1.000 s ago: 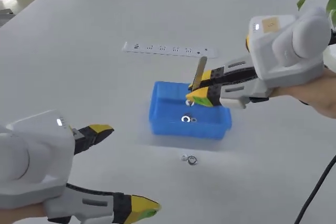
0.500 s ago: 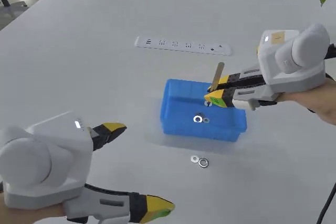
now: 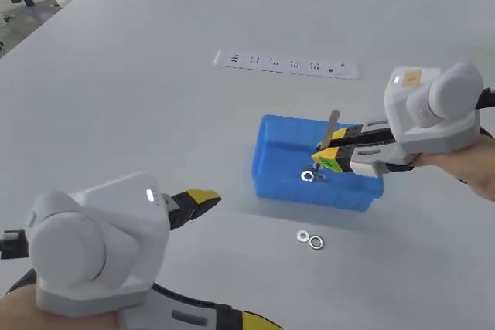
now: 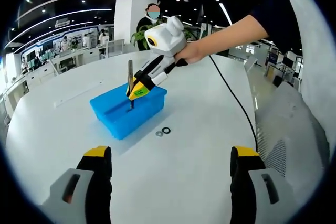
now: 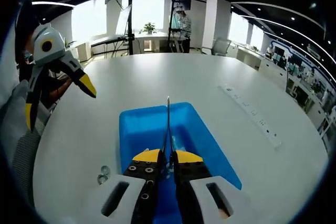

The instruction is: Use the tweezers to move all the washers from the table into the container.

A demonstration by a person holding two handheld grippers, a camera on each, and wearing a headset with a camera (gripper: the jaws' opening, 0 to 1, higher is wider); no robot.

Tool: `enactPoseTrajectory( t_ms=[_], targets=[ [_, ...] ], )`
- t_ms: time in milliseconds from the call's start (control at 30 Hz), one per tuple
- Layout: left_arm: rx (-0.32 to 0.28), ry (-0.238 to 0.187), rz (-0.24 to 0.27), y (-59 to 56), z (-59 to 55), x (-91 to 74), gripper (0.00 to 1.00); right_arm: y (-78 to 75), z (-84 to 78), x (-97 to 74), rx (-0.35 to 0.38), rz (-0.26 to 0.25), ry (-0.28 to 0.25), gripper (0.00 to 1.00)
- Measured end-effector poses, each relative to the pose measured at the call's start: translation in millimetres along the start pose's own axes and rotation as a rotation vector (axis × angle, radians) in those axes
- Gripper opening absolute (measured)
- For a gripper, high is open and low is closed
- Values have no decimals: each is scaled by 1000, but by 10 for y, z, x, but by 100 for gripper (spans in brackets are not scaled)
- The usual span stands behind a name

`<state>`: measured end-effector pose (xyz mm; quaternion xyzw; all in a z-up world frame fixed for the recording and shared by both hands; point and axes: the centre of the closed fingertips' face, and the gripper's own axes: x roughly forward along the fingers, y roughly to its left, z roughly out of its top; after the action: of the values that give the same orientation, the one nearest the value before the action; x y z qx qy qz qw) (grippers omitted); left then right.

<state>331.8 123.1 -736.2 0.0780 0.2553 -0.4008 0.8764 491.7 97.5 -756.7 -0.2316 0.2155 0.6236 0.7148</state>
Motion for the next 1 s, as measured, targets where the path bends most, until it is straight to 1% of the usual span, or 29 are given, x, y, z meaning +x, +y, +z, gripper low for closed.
enactPoseTrajectory(
  t_ms=[233, 267, 433, 667, 733, 800, 900, 933, 967, 1000],
  targets=[
    [3, 5, 9, 19, -14, -26, 99, 18, 3, -2, -7, 6, -2, 10],
    [3, 9, 7, 0, -5, -19, 99, 24, 4, -1, -8, 9, -1, 10],
    [-4, 2, 6, -7, 16, -19, 99, 41, -2, 10, -10, 16, 3, 10],
    [-2, 6, 11, 11, 12, -42, 99, 55, -2, 6, -8, 21, 2, 10],
    [-10, -2, 17, 33, 31, -56, 99, 56, 14, -5, -14, 17, 0, 10],
    [-19, -15, 19, 67, 80, -73, 99, 56, 30, -19, -20, 17, -1, 10],
    [-13, -44, 32, 184, 227, -86, 99, 60, 72, -43, -31, 19, -3, 9],
    [-11, -63, 38, 261, 314, -84, 99, 60, 92, -53, -40, 17, -3, 9],
    [-7, -74, 43, 317, 373, -80, 99, 61, 107, -61, -45, 18, -4, 9],
    [6, -88, 52, 404, 475, -67, 99, 70, 136, -77, -48, 21, -8, 8]
  ],
)
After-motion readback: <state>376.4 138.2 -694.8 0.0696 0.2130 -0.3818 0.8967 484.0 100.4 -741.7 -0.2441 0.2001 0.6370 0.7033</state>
